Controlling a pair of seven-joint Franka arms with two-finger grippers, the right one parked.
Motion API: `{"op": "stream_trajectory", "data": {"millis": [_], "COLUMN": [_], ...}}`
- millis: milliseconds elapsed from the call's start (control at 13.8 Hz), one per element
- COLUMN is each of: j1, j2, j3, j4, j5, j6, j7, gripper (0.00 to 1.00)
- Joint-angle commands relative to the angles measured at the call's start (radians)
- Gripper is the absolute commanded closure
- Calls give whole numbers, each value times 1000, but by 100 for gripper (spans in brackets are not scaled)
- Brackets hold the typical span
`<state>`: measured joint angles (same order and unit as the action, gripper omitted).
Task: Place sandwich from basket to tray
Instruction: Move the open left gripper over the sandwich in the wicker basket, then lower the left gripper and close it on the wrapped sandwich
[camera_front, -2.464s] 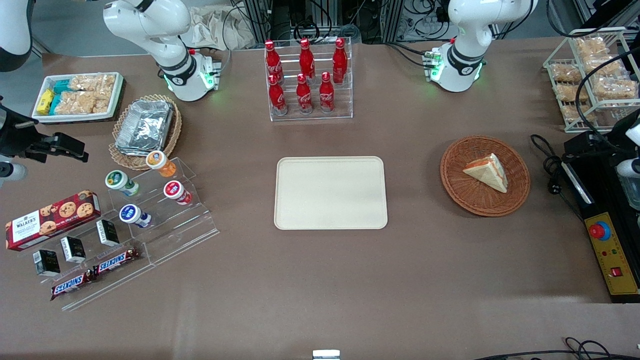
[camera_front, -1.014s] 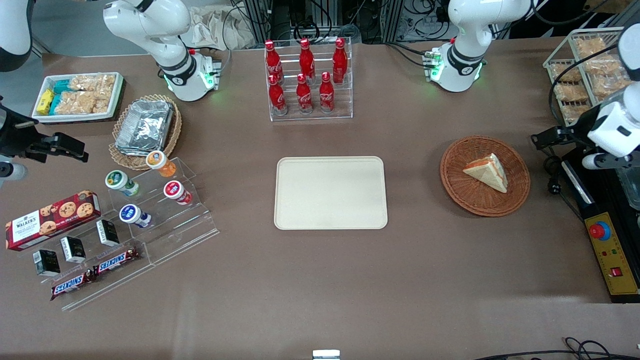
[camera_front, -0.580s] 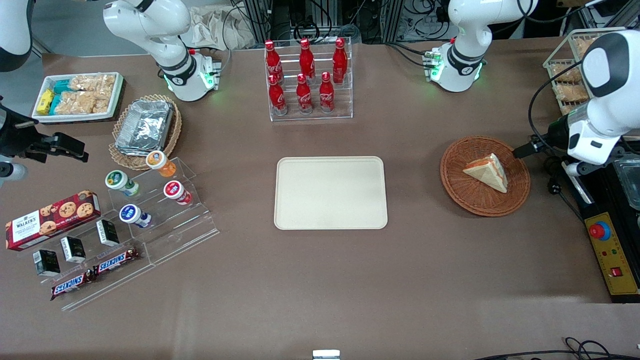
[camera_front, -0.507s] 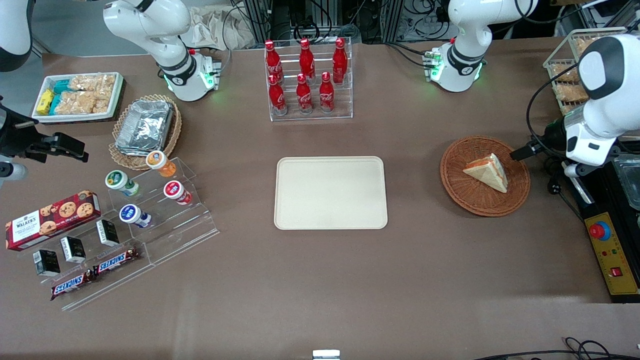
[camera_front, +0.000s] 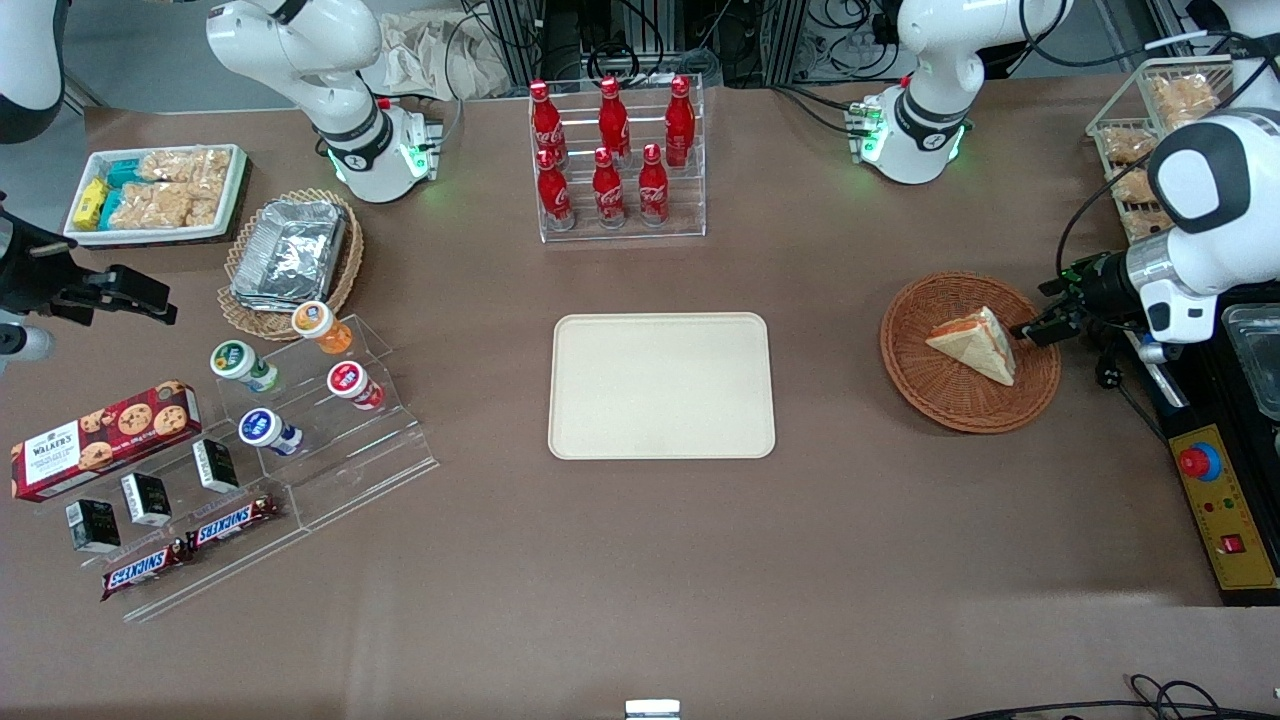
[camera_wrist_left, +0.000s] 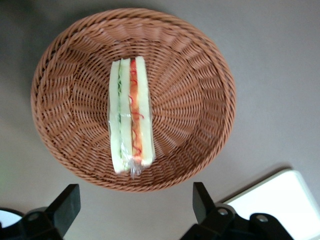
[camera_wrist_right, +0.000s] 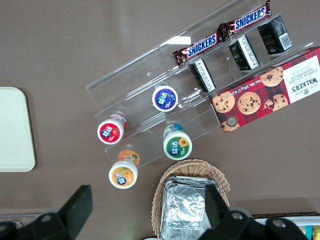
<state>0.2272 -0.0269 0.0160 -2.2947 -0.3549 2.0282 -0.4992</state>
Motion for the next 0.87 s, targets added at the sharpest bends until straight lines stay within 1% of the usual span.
{"op": "stream_trajectory", "data": {"millis": [0,145,290,435,797], "j1": [29,30,32,30,-2], "j2": [51,99,149,183,257], "j3": [-8,-7,-8,-8,-16], "j4": [-9,-9,-11,-11,-14], "j5": [-68,-104,-122,-166,-170], "j6": [33,62,93,107,133], "j7": [-30,-30,-30,-30,-24], "gripper": [0,0,0,0,0]}}
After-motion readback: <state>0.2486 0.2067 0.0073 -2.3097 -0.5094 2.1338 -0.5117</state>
